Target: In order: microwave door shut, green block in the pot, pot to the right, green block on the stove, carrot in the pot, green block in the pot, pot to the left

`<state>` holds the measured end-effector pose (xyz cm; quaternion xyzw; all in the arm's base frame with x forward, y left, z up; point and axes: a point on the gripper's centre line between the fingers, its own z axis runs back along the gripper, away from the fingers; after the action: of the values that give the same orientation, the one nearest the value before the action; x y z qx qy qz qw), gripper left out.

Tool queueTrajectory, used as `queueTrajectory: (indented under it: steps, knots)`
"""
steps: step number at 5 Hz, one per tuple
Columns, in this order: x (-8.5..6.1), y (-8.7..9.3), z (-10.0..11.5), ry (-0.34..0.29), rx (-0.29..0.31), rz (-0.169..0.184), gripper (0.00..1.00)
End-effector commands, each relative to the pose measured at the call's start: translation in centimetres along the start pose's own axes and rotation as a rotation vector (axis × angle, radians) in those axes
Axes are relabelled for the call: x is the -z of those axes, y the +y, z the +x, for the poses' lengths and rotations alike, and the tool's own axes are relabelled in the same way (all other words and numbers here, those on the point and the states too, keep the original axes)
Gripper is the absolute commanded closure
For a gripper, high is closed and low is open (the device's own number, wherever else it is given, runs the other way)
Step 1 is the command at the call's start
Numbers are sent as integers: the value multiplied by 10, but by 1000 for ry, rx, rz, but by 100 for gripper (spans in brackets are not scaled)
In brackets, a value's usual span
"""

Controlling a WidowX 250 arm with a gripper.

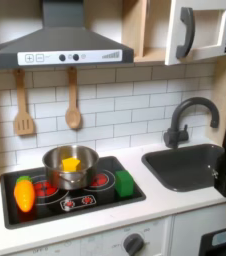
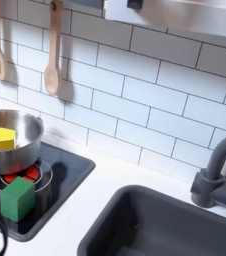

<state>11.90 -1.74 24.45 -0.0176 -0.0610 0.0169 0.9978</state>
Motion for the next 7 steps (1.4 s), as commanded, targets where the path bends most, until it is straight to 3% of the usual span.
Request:
queueTrajectory:
  steps: [1,2,5,6,7]
  knots:
    - [0,0,0,-2,0,0,0]
    - [1,6,6,-7,-24,0,0]
    - [0,35,30,-40,-68,44,0]
    - [-3,48,38,-77,-117,71,100]
    - [-9,58,52,-120,-135,88,100]
